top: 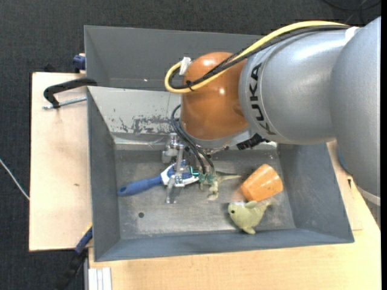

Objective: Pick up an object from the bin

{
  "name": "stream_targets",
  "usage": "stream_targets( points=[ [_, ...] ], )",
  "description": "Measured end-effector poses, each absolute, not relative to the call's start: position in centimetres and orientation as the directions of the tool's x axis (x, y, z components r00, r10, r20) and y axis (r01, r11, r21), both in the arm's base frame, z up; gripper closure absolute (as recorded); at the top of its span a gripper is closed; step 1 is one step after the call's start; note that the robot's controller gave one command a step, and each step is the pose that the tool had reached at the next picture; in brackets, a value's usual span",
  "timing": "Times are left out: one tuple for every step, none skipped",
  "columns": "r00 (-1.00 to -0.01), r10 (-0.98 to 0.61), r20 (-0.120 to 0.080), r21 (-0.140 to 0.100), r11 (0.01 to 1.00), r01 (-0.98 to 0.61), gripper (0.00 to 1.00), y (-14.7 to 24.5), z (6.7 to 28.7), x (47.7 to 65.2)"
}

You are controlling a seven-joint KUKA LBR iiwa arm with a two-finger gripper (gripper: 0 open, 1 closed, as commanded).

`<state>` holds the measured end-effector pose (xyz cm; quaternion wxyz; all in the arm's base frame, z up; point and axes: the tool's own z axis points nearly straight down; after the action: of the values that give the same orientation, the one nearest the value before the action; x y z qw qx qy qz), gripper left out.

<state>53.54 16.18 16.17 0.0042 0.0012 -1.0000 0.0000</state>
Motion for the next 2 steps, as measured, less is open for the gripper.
stream_targets(
  points=[
    [-0.913,-0.408,-0.002,0.002,0.913,-0.408,0.00,21.23,7.10,55.27],
    [-0.914,-0.405,-0.005,0.002,0.914,-0.405,1.00,21.20,7.28,55.39]
  ],
)
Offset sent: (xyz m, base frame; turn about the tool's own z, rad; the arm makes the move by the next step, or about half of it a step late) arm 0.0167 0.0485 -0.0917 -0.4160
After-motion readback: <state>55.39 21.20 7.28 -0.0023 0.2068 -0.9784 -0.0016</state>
